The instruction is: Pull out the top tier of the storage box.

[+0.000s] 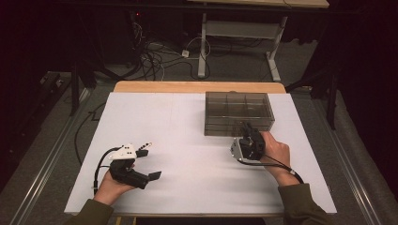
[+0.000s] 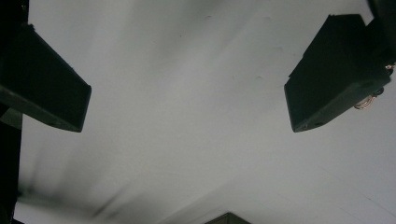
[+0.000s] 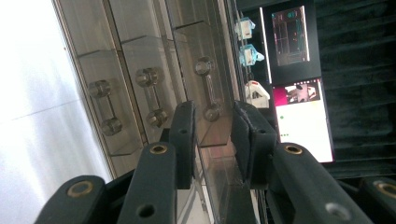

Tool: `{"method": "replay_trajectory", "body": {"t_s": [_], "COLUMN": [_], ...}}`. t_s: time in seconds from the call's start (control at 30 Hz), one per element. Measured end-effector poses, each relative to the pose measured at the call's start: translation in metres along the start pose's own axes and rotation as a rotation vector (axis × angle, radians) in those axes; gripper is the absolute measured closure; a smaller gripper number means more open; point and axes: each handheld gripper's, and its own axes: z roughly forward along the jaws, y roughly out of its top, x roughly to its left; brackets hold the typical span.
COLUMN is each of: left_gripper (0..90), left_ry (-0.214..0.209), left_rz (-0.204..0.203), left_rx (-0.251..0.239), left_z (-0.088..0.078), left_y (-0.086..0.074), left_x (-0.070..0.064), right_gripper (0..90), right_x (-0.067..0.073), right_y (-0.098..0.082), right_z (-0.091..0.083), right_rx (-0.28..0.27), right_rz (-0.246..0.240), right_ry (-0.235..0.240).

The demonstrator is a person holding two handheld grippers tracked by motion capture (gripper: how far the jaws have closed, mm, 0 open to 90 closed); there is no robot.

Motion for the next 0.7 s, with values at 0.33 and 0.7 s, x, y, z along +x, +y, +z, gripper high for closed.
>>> {"method": "replay_trajectory", "body": {"t_s": [0.33, 0.7], "left_gripper": [0.0, 0.0], "left_ry": [0.000, 0.000], "left_rz": [-0.002, -0.002], "left_rx": [0.000, 0.001], "left_z": [-0.0001, -0.0001], "left_y": [-0.0001, -0.0002], "left_x": [0.0004, 0.0006], "right_gripper": [74.8, 78.4], "right_x": [0.0023, 0.0023], "right_y": [0.0007, 0.0004], "right_z": [0.0051, 0.0084], "right_rx": [0.005, 0.008], "right_rz": [-0.037, -0.055], "right_ry": [0.005, -0.012]}}
